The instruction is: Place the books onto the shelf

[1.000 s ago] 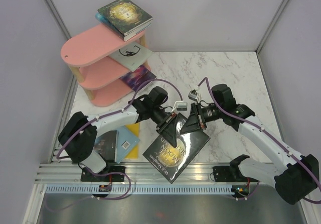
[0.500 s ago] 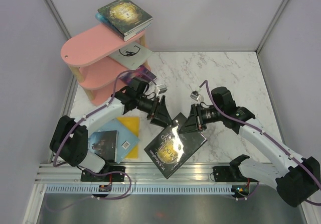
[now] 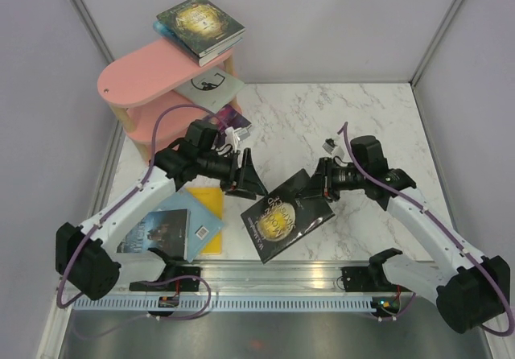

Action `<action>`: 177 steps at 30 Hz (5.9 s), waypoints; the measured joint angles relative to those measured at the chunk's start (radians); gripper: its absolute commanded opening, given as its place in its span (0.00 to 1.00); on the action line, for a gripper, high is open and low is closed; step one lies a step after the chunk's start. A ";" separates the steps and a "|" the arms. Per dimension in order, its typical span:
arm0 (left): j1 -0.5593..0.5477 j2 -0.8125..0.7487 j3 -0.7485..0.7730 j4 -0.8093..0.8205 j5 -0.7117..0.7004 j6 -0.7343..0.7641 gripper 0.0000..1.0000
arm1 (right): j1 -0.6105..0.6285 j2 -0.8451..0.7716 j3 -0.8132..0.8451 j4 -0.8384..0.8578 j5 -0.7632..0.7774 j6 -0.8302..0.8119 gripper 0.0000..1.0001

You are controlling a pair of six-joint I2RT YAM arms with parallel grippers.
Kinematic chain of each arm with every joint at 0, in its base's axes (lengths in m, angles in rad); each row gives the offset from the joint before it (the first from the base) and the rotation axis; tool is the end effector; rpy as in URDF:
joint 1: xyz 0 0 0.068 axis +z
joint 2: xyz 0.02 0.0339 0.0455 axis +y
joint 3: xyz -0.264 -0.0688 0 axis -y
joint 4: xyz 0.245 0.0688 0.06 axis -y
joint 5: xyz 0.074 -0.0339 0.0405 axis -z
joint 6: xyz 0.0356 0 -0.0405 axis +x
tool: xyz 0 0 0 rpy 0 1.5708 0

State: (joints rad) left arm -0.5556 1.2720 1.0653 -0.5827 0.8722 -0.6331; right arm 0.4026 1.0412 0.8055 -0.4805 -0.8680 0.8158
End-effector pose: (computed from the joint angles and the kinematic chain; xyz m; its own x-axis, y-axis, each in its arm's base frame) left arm 0.2087 -0.1617 0.3055 -0.9580 0.1469 -0.2461 0.2860 0.4327 -0.8550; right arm 0.1844 0.1081 0.2788 -0.9840 0.0926 -0.1521 -0.0965 0.4403 0.8926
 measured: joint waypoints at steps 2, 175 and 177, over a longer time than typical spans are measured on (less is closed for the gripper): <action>0.000 -0.050 0.004 -0.021 -0.006 0.000 0.70 | -0.052 0.023 0.000 -0.014 0.031 0.000 0.00; 0.005 -0.423 0.689 -0.774 -0.920 -0.084 0.82 | 0.698 0.922 0.190 0.858 0.623 0.513 0.70; 0.005 -0.423 0.689 -0.774 -0.920 -0.084 0.82 | 0.698 0.924 0.209 0.837 0.622 0.506 0.69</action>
State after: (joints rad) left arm -0.5510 0.8490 1.7538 -1.3563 -0.0479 -0.7174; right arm 1.1011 1.9648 1.0142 0.3561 -0.2459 1.3216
